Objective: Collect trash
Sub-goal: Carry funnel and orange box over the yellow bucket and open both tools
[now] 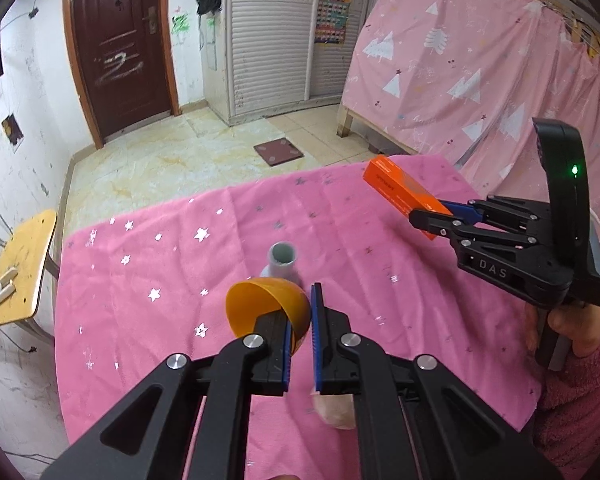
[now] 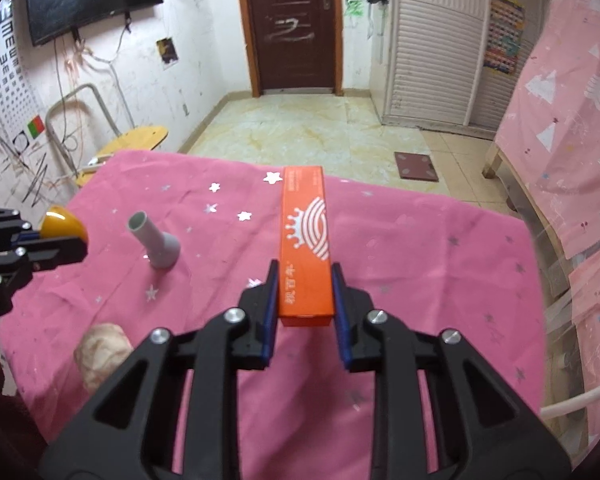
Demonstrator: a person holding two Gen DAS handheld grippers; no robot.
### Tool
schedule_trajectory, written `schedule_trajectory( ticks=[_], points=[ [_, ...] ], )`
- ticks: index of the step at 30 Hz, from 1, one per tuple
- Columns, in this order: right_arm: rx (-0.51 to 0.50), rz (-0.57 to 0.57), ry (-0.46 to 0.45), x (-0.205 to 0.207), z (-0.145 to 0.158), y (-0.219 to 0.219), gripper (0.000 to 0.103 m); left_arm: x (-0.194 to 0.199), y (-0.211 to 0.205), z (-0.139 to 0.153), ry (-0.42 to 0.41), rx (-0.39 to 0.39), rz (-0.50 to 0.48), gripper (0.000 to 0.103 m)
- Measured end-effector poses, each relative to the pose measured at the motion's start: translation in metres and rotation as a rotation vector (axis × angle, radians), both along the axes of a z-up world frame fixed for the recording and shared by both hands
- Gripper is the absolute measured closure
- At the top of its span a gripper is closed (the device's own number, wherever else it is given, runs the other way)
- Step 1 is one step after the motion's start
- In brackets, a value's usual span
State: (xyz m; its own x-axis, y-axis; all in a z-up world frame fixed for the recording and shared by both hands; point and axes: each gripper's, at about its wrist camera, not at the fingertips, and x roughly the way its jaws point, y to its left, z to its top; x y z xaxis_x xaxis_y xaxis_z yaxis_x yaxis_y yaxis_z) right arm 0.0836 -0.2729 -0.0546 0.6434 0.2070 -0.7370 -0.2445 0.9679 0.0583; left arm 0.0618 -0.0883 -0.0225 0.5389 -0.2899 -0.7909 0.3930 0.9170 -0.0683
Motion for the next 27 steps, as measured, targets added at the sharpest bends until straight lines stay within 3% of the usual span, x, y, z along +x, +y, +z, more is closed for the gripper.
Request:
schedule_trajectory(
  ticks=[10,27],
  points=[
    [0.018,-0.147,-0.054,-0.044,0.013,-0.069,0.08,-0.016,-0.056,0.019,-0.046,0.013,-0.1,0.103],
    [0.017,-0.368,-0.074,-0.129,0.012,-0.172,0.08,-0.045,-0.146,0.018,-0.052,0.048,-0.273,0.103]
  ],
)
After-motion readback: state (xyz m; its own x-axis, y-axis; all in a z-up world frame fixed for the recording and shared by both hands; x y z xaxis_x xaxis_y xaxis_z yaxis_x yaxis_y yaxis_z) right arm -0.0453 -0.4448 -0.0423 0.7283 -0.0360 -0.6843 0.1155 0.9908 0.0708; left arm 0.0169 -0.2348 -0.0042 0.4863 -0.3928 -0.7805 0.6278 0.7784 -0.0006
